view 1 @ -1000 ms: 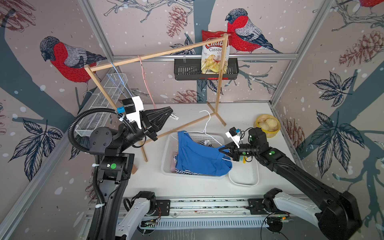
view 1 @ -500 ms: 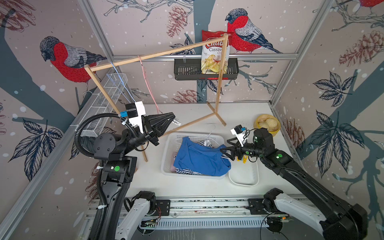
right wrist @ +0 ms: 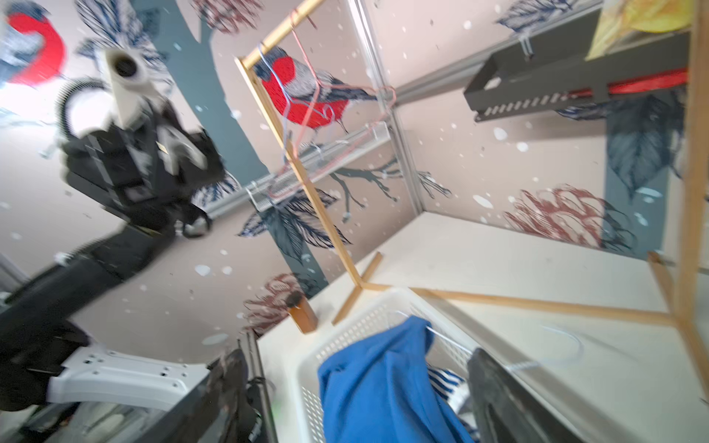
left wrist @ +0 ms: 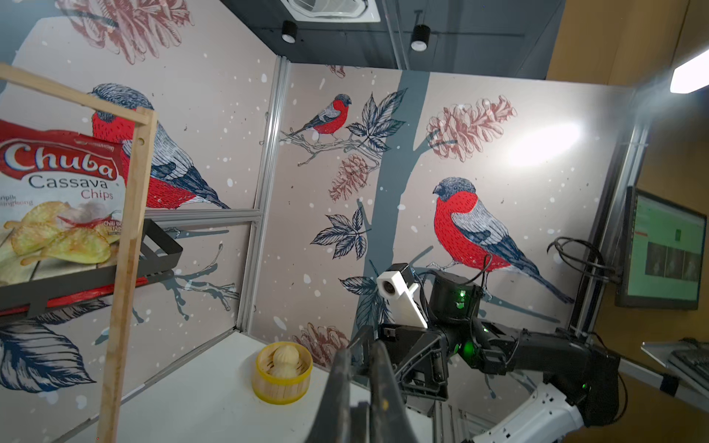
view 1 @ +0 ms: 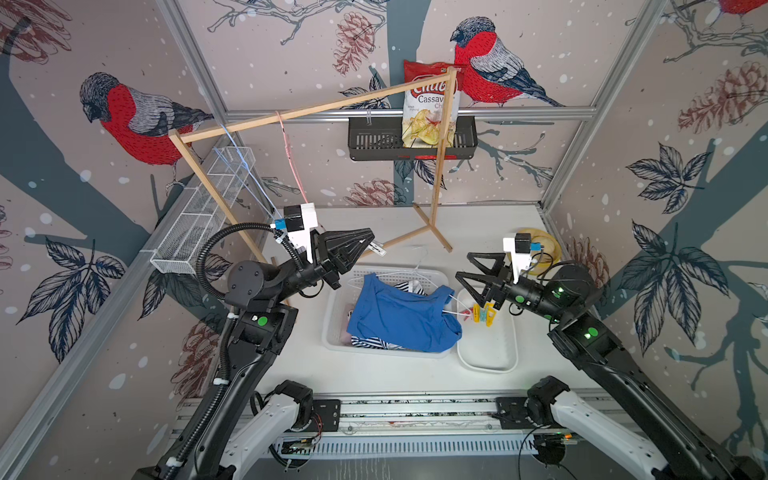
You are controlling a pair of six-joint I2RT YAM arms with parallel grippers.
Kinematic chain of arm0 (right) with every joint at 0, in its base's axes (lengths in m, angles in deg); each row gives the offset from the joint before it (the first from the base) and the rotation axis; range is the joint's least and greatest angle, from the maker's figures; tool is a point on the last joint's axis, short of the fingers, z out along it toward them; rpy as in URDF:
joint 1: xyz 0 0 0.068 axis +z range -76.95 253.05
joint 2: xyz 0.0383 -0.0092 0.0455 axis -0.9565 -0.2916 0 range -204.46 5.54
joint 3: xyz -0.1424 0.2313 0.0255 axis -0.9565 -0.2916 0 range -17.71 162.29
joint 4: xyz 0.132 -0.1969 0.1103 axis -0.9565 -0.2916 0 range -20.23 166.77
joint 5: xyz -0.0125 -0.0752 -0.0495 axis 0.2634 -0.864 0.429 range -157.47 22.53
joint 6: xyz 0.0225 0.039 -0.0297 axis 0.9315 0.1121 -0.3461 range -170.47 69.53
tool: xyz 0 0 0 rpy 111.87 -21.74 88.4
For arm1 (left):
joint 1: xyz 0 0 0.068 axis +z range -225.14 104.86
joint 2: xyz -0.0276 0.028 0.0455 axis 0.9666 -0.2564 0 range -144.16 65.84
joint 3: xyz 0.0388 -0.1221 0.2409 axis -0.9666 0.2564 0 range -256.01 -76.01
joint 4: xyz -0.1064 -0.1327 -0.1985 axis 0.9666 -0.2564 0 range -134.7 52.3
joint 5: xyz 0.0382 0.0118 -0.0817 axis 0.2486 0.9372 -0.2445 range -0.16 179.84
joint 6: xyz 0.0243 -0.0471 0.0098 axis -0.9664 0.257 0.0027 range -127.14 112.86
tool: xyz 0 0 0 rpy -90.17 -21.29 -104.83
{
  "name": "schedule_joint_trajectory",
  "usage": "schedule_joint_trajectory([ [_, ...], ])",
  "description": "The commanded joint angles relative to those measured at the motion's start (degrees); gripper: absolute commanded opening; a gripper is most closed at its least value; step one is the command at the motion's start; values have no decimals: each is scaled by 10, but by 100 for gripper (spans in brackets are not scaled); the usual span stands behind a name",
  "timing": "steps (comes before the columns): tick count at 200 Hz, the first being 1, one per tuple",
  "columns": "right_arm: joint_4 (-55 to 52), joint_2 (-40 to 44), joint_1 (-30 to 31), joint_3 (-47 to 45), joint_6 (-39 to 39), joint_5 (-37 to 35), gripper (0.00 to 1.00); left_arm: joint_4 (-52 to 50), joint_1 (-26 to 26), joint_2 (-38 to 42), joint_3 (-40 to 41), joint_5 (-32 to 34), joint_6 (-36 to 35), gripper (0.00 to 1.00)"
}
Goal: Remove the clothespins securing tank tops to the hanger
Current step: Place the clothespin in the storage box.
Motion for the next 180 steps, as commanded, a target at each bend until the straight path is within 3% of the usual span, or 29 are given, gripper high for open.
schedule_joint_trajectory([
  [1,139,-16,24,3,73,35,90,160,-32,-10,23,66,85,0],
  [42,108,-55,88,42,27,-1,91,55,-133,-24,-3,140,-38,0],
  [134,142,-103,147,65,22,-15,92,40,-196,-80,-30,136,-63,0],
  [180,147,-88,151,63,15,-44,94,14,-207,-103,-57,79,-74,0],
])
